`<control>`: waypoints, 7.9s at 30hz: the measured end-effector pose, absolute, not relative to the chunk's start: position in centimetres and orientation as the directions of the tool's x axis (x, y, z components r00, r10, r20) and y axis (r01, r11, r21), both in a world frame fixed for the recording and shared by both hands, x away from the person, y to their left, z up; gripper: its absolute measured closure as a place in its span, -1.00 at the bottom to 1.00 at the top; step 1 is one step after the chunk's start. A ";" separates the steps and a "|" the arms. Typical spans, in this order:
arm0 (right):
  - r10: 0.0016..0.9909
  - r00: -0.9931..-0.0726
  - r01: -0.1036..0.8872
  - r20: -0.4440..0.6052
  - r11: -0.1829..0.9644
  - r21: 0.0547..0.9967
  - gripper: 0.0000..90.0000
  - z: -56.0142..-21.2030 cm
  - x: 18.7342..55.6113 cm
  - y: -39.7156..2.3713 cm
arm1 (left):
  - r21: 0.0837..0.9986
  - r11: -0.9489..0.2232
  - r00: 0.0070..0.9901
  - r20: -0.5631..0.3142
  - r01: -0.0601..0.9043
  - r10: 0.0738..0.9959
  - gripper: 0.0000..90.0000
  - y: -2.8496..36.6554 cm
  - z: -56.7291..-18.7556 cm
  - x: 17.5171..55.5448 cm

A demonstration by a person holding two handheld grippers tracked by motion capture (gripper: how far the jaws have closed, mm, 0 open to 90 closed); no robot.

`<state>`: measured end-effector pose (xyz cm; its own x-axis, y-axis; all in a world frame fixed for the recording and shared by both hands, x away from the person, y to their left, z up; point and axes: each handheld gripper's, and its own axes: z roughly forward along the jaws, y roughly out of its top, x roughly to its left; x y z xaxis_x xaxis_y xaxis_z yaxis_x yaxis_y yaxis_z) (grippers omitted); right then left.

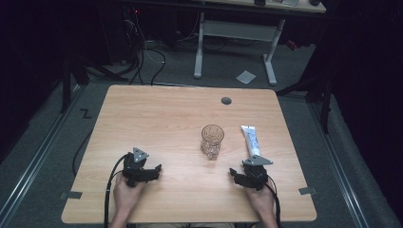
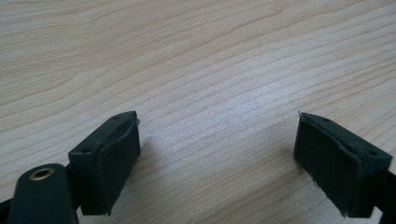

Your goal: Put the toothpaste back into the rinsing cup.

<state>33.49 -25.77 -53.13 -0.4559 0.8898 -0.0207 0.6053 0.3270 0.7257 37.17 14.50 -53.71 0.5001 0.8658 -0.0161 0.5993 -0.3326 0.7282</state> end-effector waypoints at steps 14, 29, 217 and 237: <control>0.890 -0.455 0.605 -0.022 0.327 0.726 -0.21 -53.1 33.5 -25.8 | 0.728 -0.332 0.500 -0.016 0.599 0.866 -0.67 14.5 -53.7 37.2; 0.890 -0.455 0.605 -0.022 0.327 0.726 -0.21 -53.1 33.5 -25.8 | 0.729 -0.331 0.499 -0.017 0.599 0.866 -0.67 14.5 -53.7 37.2; 0.984 -0.178 0.838 -0.005 0.155 0.523 -0.32 -48.8 48.1 -29.3 | 0.728 -0.333 0.500 -0.016 0.600 0.866 -0.67 14.5 -53.7 37.2; 0.987 -0.158 0.868 -0.010 0.144 0.475 -0.12 -50.2 48.5 -29.6 | 0.728 -0.333 0.500 -0.016 0.600 0.866 -0.67 14.5 -53.7 37.2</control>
